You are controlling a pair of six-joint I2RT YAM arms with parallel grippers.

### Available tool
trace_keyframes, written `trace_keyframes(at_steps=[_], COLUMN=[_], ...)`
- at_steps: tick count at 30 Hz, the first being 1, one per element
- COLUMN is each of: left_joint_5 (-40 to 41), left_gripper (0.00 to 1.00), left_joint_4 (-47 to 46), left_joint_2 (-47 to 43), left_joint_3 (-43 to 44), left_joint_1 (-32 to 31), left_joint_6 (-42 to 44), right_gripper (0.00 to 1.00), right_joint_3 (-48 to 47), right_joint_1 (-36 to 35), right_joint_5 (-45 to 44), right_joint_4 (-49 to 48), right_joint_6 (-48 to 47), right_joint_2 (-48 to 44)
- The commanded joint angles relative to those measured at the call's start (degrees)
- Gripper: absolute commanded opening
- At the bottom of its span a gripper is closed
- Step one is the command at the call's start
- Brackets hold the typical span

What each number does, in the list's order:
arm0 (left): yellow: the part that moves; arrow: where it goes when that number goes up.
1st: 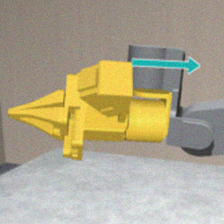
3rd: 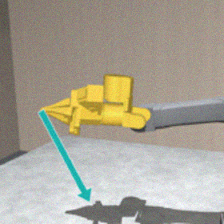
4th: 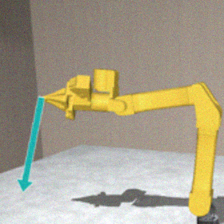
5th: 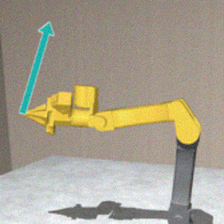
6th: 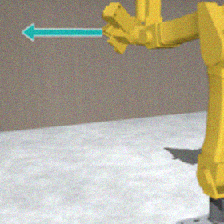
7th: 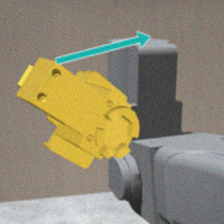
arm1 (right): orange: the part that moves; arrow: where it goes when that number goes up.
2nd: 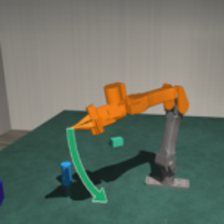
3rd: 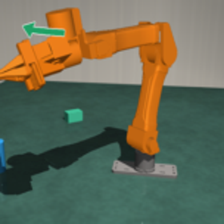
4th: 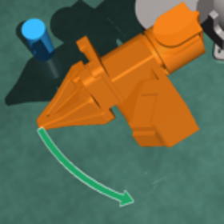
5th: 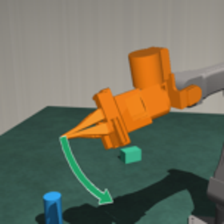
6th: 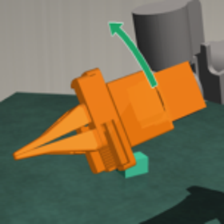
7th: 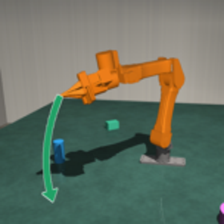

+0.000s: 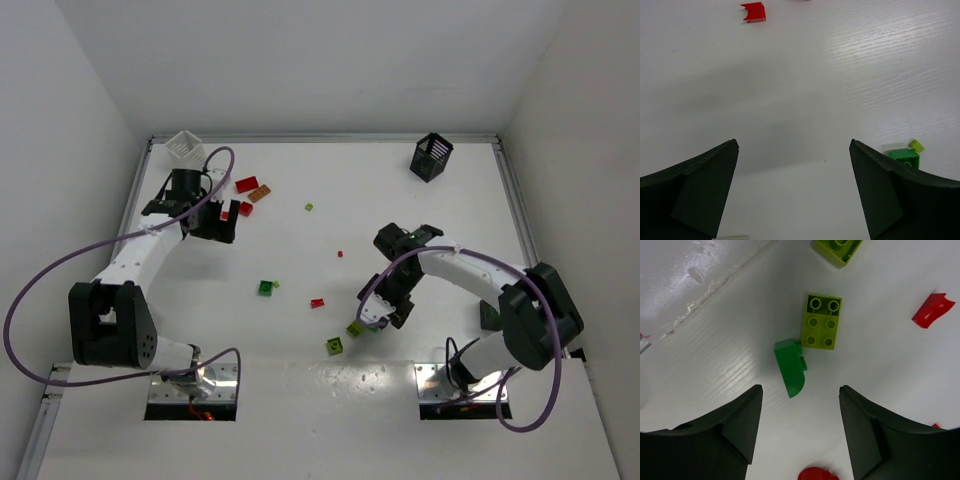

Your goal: Sort the legos into containers by color

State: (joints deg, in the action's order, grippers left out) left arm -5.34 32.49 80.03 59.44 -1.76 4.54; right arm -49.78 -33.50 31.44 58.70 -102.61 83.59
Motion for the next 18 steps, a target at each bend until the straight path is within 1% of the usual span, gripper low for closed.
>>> trace_keyframes(at_steps=[1,2,4,7,10,11,12,14,16,18], left_joint_5=[-0.98,-0.98,-0.98,-0.46,0.16,0.16,0.68,0.69,1.30,1.30], left_gripper=[1.00,1.00,1.00,1.00,1.00,1.00,1.00,1.00,1.00,1.00], left_joint_4=[0.03,0.03,0.03,0.03,0.03,0.03,0.03,0.03,0.03,0.03], left_joint_2=[-0.14,-0.14,-0.75,-0.75,-1.28,-1.28,-1.28,-1.28,-1.28,-1.28], left_joint_3=[2.08,2.08,1.56,1.03,1.03,1.03,1.03,1.03,1.03,1.03], left_joint_1=[1.23,1.23,1.23,1.23,1.23,1.23,1.23,1.23,1.23,1.23], left_joint_6=[1.17,1.18,1.18,1.70,2.23,2.23,2.23,2.23,2.23,2.23], right_gripper=[0.63,0.61,0.60,0.58,0.53,0.51,0.44,0.38,0.38,0.34], right_joint_3=[0.82,-0.22,-0.93,0.64,1.18,0.65,0.65,0.65,1.44,2.05], right_joint_1=[-1.05,-1.65,-2.89,-3.59,-3.59,-4.12,-4.12,-4.12,-4.65,-4.65], right_joint_5=[0.55,0.03,0.02,-0.50,-1.12,-1.64,-2.17,-2.17,-2.88,-3.40], right_joint_4=[-6.48,-6.49,-6.49,-9.64,-10.18,-10.18,-10.18,-10.80,-11.41,-11.41], right_joint_6=[2.67,3.89,4.60,5.22,6.02,6.80,7.33,7.33,7.33,7.33], right_joint_2=[2.79,5.15,6.58,6.58,8.95,9.57,10.18,10.89,10.89,10.37])
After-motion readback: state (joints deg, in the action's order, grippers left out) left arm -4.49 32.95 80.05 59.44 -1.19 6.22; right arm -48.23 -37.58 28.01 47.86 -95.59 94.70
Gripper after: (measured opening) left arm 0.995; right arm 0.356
